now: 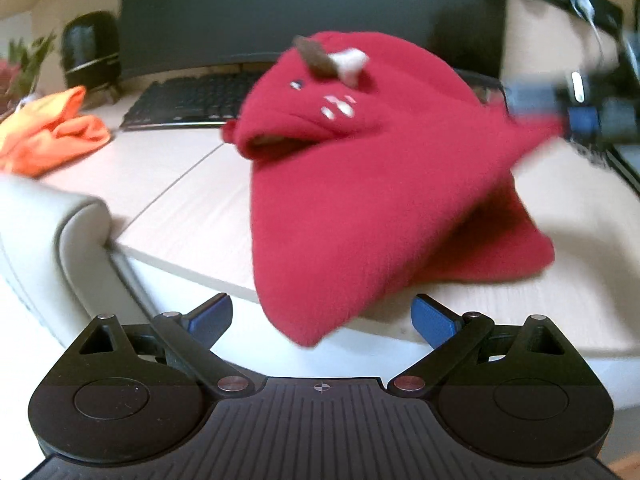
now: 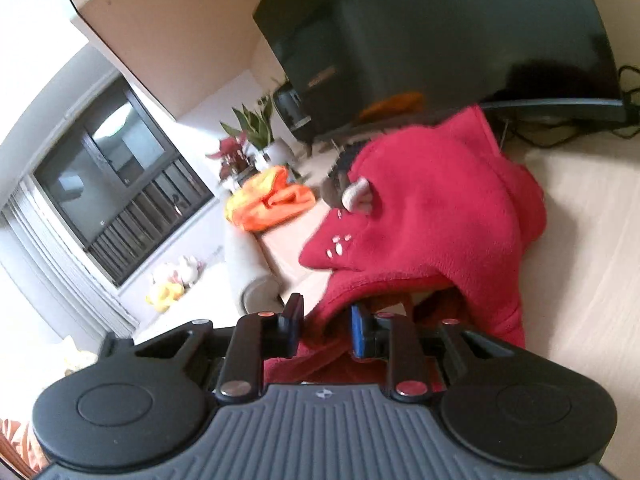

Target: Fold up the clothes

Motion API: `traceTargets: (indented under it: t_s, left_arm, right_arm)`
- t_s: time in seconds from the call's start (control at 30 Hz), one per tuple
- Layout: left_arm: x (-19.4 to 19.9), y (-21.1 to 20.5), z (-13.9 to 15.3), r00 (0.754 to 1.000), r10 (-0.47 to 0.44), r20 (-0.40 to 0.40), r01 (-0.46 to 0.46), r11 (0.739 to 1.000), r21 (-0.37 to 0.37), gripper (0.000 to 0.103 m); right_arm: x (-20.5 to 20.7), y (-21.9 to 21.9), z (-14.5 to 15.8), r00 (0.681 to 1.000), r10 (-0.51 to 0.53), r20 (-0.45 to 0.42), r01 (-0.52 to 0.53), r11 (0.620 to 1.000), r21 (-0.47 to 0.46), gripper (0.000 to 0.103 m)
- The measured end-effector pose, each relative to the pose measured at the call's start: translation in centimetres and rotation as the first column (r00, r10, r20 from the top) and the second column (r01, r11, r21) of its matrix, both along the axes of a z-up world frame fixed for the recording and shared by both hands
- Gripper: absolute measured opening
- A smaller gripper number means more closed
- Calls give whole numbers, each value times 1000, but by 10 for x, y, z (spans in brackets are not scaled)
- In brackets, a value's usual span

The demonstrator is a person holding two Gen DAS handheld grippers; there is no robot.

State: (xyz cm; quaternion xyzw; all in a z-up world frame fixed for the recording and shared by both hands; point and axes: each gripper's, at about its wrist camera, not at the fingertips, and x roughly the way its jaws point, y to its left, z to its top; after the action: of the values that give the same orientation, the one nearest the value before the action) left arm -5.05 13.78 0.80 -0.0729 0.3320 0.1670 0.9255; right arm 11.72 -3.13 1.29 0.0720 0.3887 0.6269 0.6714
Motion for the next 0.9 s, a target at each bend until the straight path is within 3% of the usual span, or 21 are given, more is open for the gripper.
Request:
traceTargets:
  t_s: [0.13, 0.23, 0.27, 0.37, 0.47, 0.53, 0.57, 0.6, 0.67, 0.73, 0.77, 0.9]
  left_arm:
    - [1, 6, 3, 1000, 13, 17, -14, 1000, 17, 99]
    - [3, 8, 6, 1000, 14, 28, -15, 999, 34, 99]
    - [3, 7, 8, 999, 13, 33, -15, 999, 41, 99]
    - [5, 7, 14, 998, 12, 55, -15, 998, 60, 99]
    - [7, 6, 19, 998, 13, 65, -18, 997, 74, 99]
    - [8, 5, 20, 998, 6, 68, -12, 997, 77, 99]
    - [8, 5, 20, 998, 3, 70, -8, 997, 79, 99]
    - [8, 4, 21, 997, -1, 71, -5, 997, 80, 99]
    - [10, 5, 20, 998, -2, 69, -4, 996, 88, 99]
    - [11, 6, 20, 998, 0, 65, -6, 996, 90, 99]
    - [11, 5, 21, 998, 0, 63, -6, 996, 91, 99]
    - [12, 5, 20, 999, -8, 53, 3, 996, 90, 99]
  right_arm:
    - [1, 5, -33, 987, 30, -157, -38, 998, -44, 36]
    - [20, 8, -51, 922, 24, -387, -9, 999, 41, 36]
    - [27, 4, -48, 907, 29, -421, 9, 996, 89, 36]
    - [48, -15, -30, 878, 56, -476, 73, 966, 247, 36]
    - [69, -33, -13, 847, 92, -523, 144, 908, 394, 37]
    - [82, -55, 2, 864, 75, -497, 188, 869, 457, 39]
    - [87, -66, 10, 880, 45, -472, 208, 858, 469, 46]
    - [88, -74, 17, 905, -10, -426, 218, 870, 442, 52]
    - [85, -83, 26, 946, -121, -301, 227, 910, 346, 53]
    - [76, -81, 24, 964, -165, -207, 213, 948, 235, 53]
    - [71, -78, 18, 967, -157, -203, 196, 962, 189, 54]
    - [57, -60, -14, 928, -64, -367, 128, 980, 152, 56]
